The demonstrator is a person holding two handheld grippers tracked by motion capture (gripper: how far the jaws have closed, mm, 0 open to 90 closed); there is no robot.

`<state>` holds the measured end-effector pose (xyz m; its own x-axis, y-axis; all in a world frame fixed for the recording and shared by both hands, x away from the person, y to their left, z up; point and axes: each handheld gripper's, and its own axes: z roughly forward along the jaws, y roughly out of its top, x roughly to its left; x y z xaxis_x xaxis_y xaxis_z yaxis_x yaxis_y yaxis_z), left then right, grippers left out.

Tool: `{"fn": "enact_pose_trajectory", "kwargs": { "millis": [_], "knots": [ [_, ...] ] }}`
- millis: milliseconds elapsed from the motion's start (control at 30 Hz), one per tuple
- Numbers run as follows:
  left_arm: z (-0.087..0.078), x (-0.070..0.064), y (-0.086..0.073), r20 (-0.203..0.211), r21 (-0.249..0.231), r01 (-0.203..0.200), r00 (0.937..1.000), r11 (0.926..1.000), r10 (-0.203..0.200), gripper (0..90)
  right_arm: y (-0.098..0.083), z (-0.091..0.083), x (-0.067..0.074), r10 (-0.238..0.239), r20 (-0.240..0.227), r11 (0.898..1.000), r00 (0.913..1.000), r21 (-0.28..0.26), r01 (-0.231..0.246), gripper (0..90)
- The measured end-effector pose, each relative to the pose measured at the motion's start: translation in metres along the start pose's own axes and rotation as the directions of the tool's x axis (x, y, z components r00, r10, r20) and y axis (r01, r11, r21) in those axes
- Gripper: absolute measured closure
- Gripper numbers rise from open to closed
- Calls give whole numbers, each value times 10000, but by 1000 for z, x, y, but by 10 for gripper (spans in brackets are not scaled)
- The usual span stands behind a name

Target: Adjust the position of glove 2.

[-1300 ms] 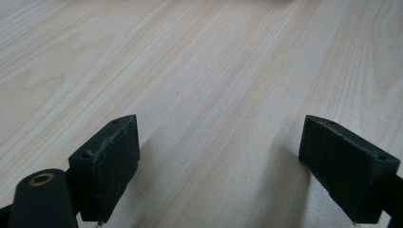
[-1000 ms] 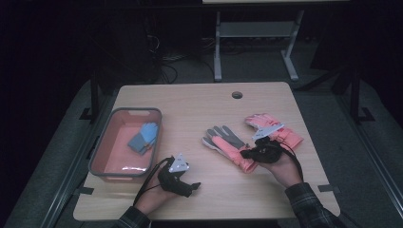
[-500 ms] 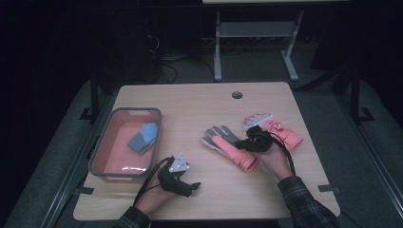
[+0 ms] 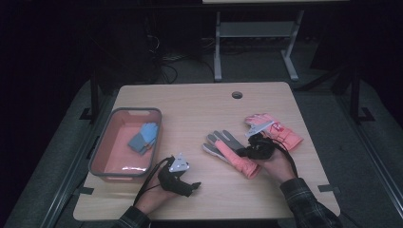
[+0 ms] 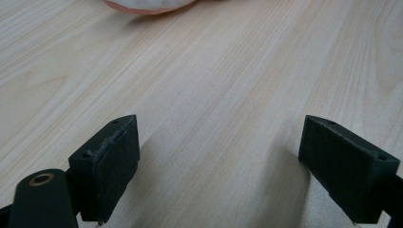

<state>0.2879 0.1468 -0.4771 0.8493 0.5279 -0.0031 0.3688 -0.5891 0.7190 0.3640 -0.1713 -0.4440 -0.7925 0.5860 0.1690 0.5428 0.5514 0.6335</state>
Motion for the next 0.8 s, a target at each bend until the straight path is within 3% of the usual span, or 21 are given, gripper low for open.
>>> {"fn": "enact_pose_trajectory", "kwargs": {
  "millis": [567,800],
  "knots": [
    [0,0,0,21,55,-8,10000,10000,7,127,-37,-15,43,-133,-288,9998,9995,160,138,900],
    [1,0,0,-19,-41,48,10000,10000,-48,127,-44,-16,63,-498,-673,9984,9965,224,514,900]
  ]
}}
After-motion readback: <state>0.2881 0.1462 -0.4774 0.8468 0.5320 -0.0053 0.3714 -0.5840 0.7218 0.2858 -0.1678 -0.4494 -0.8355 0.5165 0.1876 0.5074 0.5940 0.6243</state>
